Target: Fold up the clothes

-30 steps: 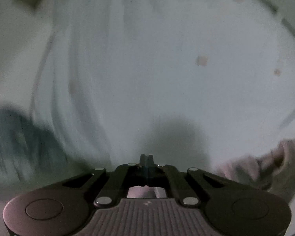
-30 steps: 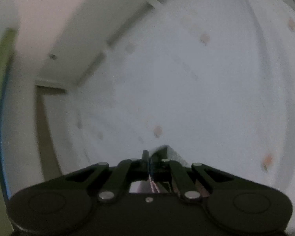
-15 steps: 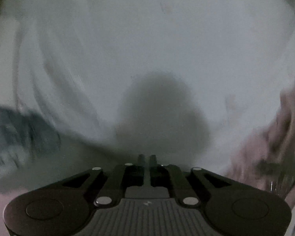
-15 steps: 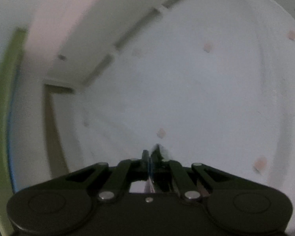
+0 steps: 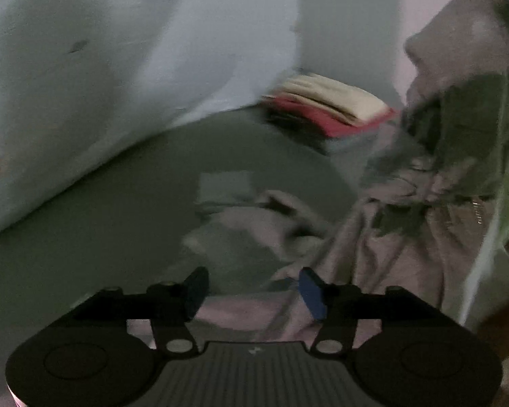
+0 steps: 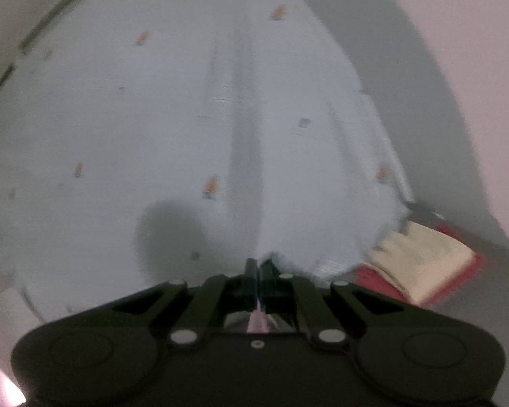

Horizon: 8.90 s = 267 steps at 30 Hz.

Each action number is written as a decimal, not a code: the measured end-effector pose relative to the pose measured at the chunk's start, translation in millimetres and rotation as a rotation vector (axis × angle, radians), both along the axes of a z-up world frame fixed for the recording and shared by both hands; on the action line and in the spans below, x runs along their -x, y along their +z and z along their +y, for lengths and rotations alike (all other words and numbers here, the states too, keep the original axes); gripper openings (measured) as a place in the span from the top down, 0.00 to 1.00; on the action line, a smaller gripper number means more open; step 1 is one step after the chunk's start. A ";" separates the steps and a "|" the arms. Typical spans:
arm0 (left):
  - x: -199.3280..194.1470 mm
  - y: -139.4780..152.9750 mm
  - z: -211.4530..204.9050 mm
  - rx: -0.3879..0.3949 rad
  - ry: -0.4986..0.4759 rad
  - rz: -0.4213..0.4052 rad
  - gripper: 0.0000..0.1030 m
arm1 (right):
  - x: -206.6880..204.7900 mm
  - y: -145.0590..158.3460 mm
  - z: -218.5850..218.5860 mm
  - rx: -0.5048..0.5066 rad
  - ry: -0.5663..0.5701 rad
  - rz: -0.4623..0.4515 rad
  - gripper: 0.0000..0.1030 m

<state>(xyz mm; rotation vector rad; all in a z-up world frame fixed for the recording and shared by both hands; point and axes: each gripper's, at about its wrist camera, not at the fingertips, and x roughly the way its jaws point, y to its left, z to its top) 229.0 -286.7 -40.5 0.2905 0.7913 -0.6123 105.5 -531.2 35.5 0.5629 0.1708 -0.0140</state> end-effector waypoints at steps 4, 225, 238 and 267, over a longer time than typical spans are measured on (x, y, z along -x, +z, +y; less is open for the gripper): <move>-7.6 -24.5 -42.1 -0.076 -0.168 0.049 0.41 | 18.3 -19.4 -21.7 -0.053 -0.082 0.034 0.99; 13.0 -134.6 302.6 -0.061 0.855 0.322 0.03 | -60.6 -228.0 138.3 0.126 0.232 0.739 0.47; 50.1 -102.0 313.5 0.119 0.793 0.346 0.92 | -33.8 -172.3 225.8 0.403 0.281 0.775 0.99; -181.9 -72.9 377.9 0.177 0.947 0.149 0.24 | -380.6 -174.7 385.7 0.858 0.328 0.408 0.13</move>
